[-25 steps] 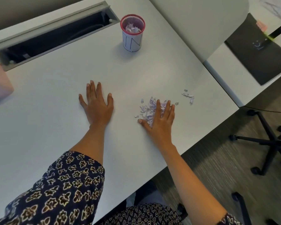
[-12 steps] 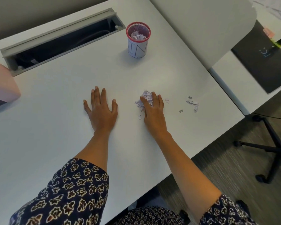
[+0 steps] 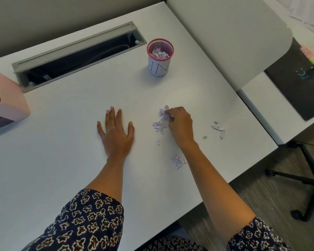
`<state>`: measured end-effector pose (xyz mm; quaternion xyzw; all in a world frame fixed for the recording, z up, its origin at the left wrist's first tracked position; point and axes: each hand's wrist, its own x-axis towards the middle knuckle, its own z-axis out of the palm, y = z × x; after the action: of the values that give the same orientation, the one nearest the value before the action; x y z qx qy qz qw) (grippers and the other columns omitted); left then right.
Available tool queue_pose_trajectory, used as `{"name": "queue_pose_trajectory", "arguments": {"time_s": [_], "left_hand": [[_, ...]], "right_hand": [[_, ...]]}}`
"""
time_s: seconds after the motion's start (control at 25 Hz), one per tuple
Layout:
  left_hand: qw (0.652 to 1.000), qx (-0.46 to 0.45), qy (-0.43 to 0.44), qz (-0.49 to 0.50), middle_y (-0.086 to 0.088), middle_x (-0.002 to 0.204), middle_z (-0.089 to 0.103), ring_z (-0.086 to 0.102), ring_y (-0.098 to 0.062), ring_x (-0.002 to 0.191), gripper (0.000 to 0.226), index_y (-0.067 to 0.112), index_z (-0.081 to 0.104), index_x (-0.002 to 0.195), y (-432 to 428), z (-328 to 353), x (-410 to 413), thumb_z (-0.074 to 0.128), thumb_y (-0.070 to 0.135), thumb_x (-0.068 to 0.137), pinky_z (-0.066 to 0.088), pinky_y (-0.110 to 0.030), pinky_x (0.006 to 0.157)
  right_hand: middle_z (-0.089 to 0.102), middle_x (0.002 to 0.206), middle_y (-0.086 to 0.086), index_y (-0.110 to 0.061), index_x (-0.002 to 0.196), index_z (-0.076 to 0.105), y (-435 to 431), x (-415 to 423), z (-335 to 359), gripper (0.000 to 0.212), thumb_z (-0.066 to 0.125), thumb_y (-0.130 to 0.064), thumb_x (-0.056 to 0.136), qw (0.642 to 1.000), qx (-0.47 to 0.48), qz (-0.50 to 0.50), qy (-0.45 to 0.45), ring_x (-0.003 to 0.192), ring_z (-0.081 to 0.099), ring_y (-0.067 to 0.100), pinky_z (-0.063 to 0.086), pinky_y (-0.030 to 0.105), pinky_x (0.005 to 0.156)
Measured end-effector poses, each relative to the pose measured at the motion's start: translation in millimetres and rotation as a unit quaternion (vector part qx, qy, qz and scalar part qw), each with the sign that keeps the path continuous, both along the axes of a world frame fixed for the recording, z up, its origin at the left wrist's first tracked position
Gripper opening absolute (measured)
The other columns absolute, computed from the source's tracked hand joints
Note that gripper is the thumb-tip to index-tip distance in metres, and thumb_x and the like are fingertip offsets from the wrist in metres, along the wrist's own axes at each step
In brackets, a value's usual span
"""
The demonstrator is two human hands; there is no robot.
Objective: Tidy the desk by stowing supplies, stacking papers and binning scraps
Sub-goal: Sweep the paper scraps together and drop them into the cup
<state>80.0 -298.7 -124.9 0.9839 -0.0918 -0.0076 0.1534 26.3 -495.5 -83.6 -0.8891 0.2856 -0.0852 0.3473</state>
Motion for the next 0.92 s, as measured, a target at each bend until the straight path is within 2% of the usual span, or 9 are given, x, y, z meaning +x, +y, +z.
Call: {"name": "queue_pose_trajectory", "arguments": {"time_s": [0.12,0.28,0.4,0.52,0.64,0.76,0.92], "left_hand": [[1.000,-0.002,-0.002,0.003,0.000,0.160,0.020,0.014,-0.014,0.149,0.059,0.021,0.030,0.149,-0.4,0.9,-0.1,0.034,0.047,0.096,0.008,-0.050,0.120],[1.000,-0.006,-0.001,0.006,0.000,0.160,0.022,0.016,-0.014,0.148,0.058,0.021,0.033,0.148,-1.6,3.2,0.7,0.037,0.045,0.095,0.009,-0.049,0.120],[1.000,-0.006,-0.003,0.008,0.001,0.159,0.023,0.017,-0.014,0.148,0.058,0.021,0.034,0.147,-3.0,4.8,0.6,0.040,0.044,0.094,0.010,-0.050,0.120],[1.000,-0.003,0.001,0.013,0.002,0.159,0.023,0.017,-0.013,0.148,0.058,0.021,0.035,0.147,-3.4,6.8,1.5,0.042,0.044,0.094,0.010,-0.050,0.120],[1.000,-0.001,0.009,0.014,0.002,0.160,0.022,0.016,-0.013,0.148,0.059,0.022,0.033,0.147,-4.1,9.1,1.7,0.041,0.045,0.093,0.010,-0.049,0.120],[1.000,0.006,0.012,0.017,0.003,0.160,0.020,0.015,-0.012,0.148,0.060,0.023,0.032,0.148,-5.1,10.3,2.7,0.039,0.045,0.093,0.009,-0.049,0.120],[1.000,0.016,0.018,0.019,0.004,0.161,0.018,0.013,-0.011,0.149,0.061,0.024,0.031,0.148,-4.8,8.9,4.3,0.038,0.046,0.093,0.009,-0.049,0.120]], "right_hand": [[0.071,0.109,0.007,-0.013,0.104,0.075,-17.1,15.2,15.1,0.026,0.058,0.000,0.090,0.992,0.109,-0.055,0.020,0.094,0.066,0.019,0.049,0.019,0.082],[0.074,0.089,0.011,-0.010,0.094,0.076,-41.4,45.4,42.5,0.015,0.068,-0.002,0.084,0.961,0.261,-0.083,-0.025,0.083,0.070,0.022,0.059,0.036,0.086],[0.073,0.087,0.011,-0.007,0.096,0.076,-56.7,76.8,72.2,0.012,0.071,-0.005,0.085,0.956,0.280,-0.076,-0.045,0.079,0.071,0.020,0.059,0.031,0.083],[0.072,0.091,0.012,-0.010,0.091,0.076,-71.9,120.4,91.9,0.012,0.073,-0.002,0.081,0.967,0.243,-0.058,-0.041,0.081,0.070,0.024,0.060,0.032,0.081],[0.071,0.098,0.011,-0.017,0.082,0.078,-81.4,166.0,101.2,0.019,0.073,0.000,0.076,0.989,0.144,-0.031,-0.011,0.085,0.069,0.028,0.059,0.034,0.080],[0.069,0.106,0.008,-0.012,0.104,0.075,-79.0,203.4,112.6,0.020,0.065,-0.009,0.087,0.995,-0.011,0.031,0.090,0.092,0.065,0.026,0.050,0.026,0.076],[0.065,0.122,0.008,-0.012,0.120,0.067,-68.7,231.7,117.8,0.038,0.071,-0.029,0.086,0.965,-0.121,0.131,0.193,0.108,0.062,0.029,0.050,0.033,0.092]]}}
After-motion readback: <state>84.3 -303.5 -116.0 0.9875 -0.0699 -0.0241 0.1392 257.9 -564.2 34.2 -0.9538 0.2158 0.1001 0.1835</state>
